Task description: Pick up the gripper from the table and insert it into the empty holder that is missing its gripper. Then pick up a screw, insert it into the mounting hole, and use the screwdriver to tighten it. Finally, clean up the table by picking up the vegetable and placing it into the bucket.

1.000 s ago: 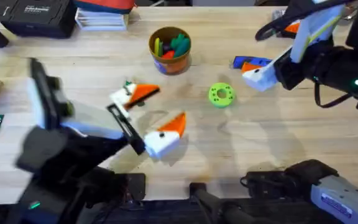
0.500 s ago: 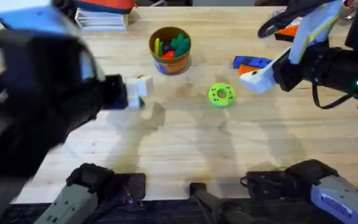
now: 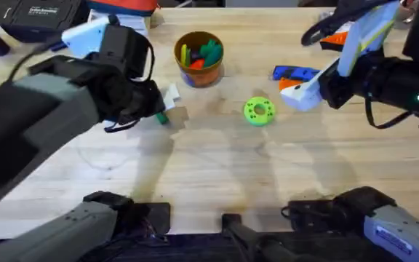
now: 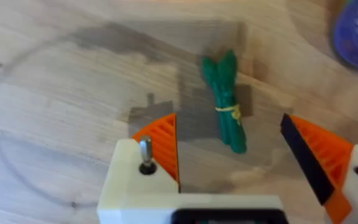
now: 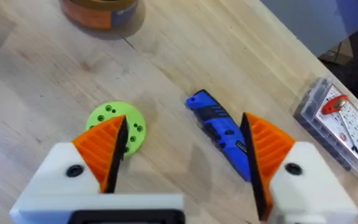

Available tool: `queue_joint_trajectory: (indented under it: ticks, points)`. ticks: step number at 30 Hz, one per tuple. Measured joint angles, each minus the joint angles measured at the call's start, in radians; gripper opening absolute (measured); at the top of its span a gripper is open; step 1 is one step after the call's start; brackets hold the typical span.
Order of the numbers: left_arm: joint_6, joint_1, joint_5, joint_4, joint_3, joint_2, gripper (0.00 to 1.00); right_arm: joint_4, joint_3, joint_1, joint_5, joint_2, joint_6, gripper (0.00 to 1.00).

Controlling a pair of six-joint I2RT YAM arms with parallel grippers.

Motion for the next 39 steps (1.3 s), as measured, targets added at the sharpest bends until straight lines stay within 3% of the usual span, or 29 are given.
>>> queue_joint_trajectory:
  ticks: [4,10,16,30,32,35,36,39]
  points:
    - [-0.098,0.0,-0.019,0.05,0.0,0.095,0.986,0.0,0.0,0.0,0.0,0.0,0.0,0.993]
    - [-0.151,0.0,-0.027,0.118,0.0,0.168,0.96,0.0,0.0,0.0,0.0,0.0,0.0,0.993]
    - [-0.167,0.0,-0.006,0.129,0.0,0.177,0.701,0.0,0.0,0.0,0.0,0.0,0.0,0.992]
    - [-0.171,0.0,0.02,0.102,0.003,0.204,0.644,0.0,0.0,0.0,0.0,0.0,0.0,0.994]
    - [-0.173,0.0,0.019,0.105,0.003,0.206,0.537,0.0,0.0,0.0,0.0,0.0,0.0,0.994]
    - [-0.177,0.002,0.019,0.113,0.005,0.209,0.122,0.0,0.0,0.0,0.0,0.0,0.0,0.994]
    - [-0.175,0.002,0.02,0.11,0.008,0.209,0.037,0.0,0.0,0.0,0.0,0.0,0.0,0.994]
    - [-0.175,0.003,0.022,0.074,0.028,0.21,0.021,0.0,0.0,0.0,0.0,0.0,0.0,0.994]
